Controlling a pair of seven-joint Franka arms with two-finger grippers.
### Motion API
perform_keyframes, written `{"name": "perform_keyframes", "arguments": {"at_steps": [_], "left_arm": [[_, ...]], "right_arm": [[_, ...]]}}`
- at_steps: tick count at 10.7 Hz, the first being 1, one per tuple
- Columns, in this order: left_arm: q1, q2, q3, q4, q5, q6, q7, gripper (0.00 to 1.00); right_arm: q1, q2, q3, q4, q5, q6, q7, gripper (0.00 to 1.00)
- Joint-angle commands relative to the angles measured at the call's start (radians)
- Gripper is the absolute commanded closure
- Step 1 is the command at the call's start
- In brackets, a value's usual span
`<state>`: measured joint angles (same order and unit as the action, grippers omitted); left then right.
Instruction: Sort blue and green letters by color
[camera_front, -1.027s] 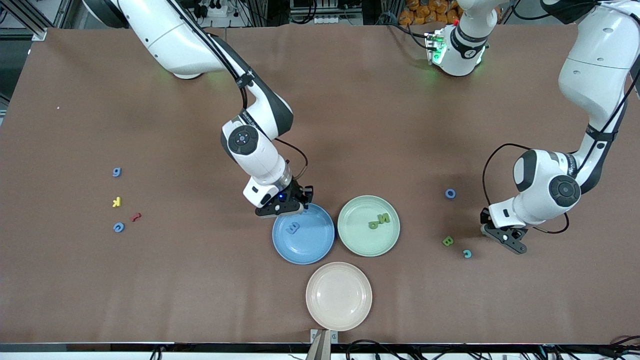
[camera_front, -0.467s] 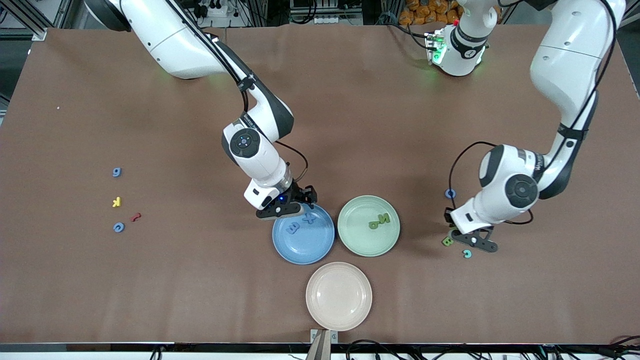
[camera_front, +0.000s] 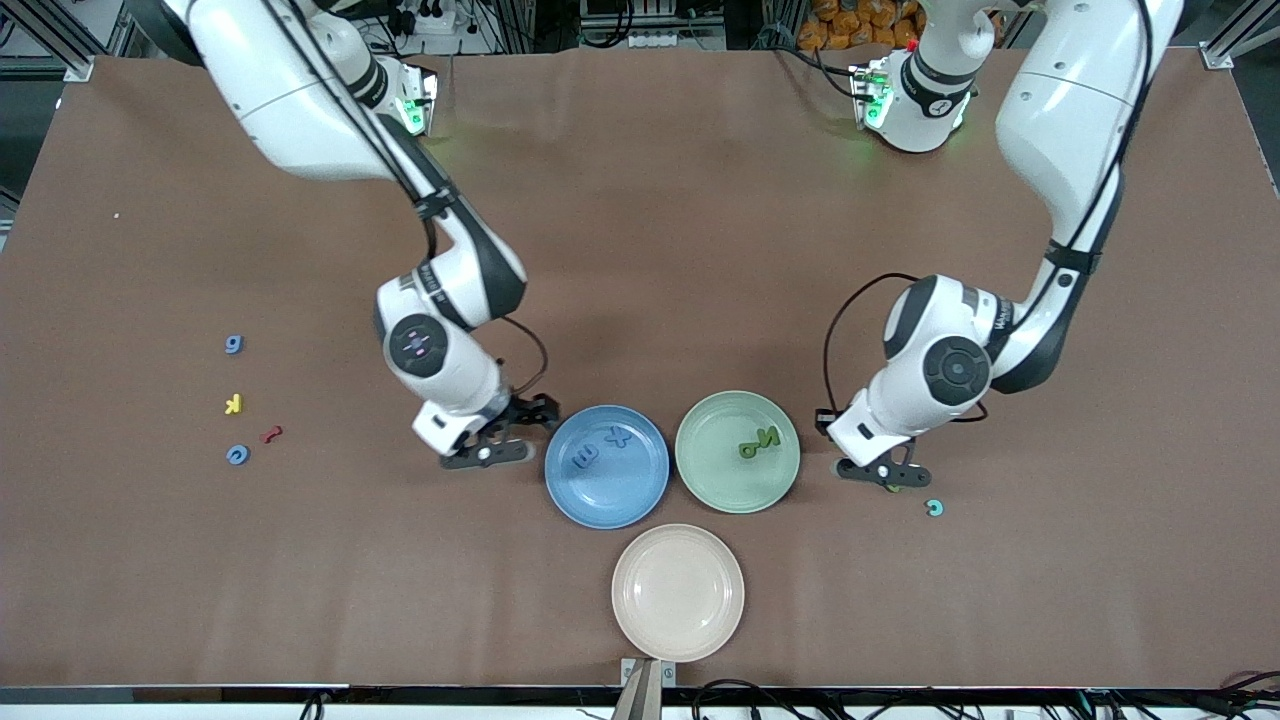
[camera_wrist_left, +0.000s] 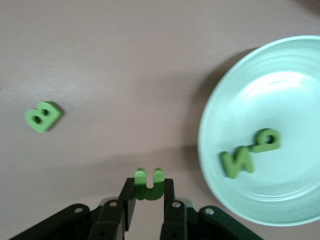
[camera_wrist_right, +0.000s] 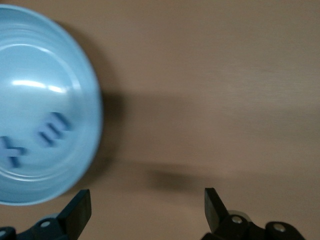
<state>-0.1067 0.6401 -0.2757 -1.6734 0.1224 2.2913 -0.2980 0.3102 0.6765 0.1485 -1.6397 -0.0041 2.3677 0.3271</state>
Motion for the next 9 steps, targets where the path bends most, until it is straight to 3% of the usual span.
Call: {"name": "perform_keyframes", "arguments": {"at_steps": [1, 3, 5, 6, 7, 9], "left_arm": [[-0.154, -0.001, 0.102, 0.055, -0.093, -0.038, -0.123, 0.81], [-0.233, 0.015, 0.147, 0.090, -0.147, -0.038, -0.199, 0.79], [-0.298, 0.036, 0.193, 0.127, -0.179, -0.038, -0.258, 0.77], [-0.318, 0.050, 0.210, 0.144, -0.191, -0.036, -0.294, 0.69], [-0.321, 0.053, 0.217, 0.149, -0.191, -0.038, -0.320, 0.05], [-0.321, 0.052, 0.217, 0.149, -0.185, -0.036, -0.322, 0.00]], "right_arm": [[-0.112, -0.083, 0.014, -0.067, -0.014, -0.102, -0.126, 0.00], [-0.153, -0.121, 0.014, -0.133, -0.016, -0.102, -0.164, 0.00], [-0.239, -0.153, 0.010, -0.245, -0.101, -0.065, -0.259, 0.00], [-0.288, -0.194, 0.010, -0.347, -0.128, 0.006, -0.333, 0.00], [-0.330, -0.231, 0.010, -0.430, -0.129, 0.066, -0.418, 0.00], [-0.431, -0.268, 0.010, -0.471, -0.129, 0.068, -0.605, 0.00]]}}
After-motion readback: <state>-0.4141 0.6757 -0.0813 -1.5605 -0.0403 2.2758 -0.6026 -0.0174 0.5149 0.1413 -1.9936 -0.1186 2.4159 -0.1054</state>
